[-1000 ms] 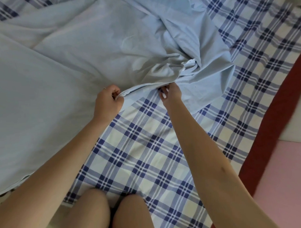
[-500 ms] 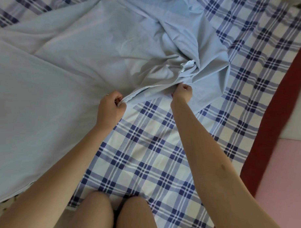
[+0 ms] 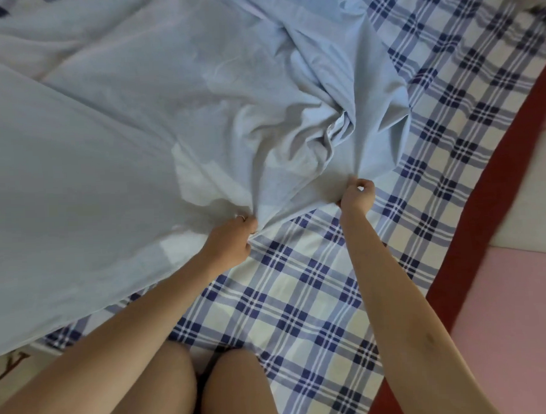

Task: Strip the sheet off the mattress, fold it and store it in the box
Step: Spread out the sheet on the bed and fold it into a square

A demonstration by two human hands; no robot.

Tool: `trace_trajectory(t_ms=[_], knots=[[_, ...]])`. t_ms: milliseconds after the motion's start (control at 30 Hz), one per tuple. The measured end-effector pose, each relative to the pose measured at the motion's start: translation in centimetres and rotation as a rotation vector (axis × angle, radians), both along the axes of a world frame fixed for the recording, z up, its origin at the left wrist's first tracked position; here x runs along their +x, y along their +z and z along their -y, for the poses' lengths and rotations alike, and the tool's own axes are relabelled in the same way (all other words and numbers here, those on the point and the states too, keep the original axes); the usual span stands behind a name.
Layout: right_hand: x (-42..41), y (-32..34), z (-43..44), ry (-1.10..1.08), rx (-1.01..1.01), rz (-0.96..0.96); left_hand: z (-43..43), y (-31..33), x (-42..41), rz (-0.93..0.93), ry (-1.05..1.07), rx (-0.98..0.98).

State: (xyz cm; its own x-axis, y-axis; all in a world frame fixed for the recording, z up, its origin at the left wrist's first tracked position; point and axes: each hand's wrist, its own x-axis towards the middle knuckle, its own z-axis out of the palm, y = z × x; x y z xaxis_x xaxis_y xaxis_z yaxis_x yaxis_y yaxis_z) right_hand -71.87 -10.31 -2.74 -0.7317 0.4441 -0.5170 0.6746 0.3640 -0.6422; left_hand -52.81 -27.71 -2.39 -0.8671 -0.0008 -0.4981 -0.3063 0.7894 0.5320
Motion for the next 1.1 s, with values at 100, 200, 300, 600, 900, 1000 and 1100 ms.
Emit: trace_trajectory(t_ms=[100, 200, 300, 600, 900, 1000, 1100], knots=[[0.3, -0.8, -0.4, 0.115, 0.129, 0.05, 0.1, -1.1, 0.3, -0.072, 0.038, -0.032], [0.6, -0.6, 0.8, 0.281, 0.442, -0.1, 0.3, -1.3, 0.9, -0.229, 0.039, -0.071], [1.5, -0.6, 1.6, 0.856, 0.613, -0.331, 0.6, -1.1, 1.6, -0.248, 0.031, -0.147], [-1.2, 1.8, 5.1, 0.194, -0.343, 0.217, 1.4, -0.9, 3.8, -0.153, 0.055, -0.293], [-7.2, 3.3, 5.9, 0.181, -0.358, 0.26, 1.4, -0.9, 3.0, -0.076, 0.124, -0.223], [-5.9, 3.1, 4.1, 0.384, -0.063, -0.023, 1.1, -1.5, 2.7, -0.005, 0.053, -0.226], [-4.4, 1.1, 1.0, 0.546, 0.021, -0.048, 1.2, -1.8, 3.0, -0.017, -0.03, -0.234]])
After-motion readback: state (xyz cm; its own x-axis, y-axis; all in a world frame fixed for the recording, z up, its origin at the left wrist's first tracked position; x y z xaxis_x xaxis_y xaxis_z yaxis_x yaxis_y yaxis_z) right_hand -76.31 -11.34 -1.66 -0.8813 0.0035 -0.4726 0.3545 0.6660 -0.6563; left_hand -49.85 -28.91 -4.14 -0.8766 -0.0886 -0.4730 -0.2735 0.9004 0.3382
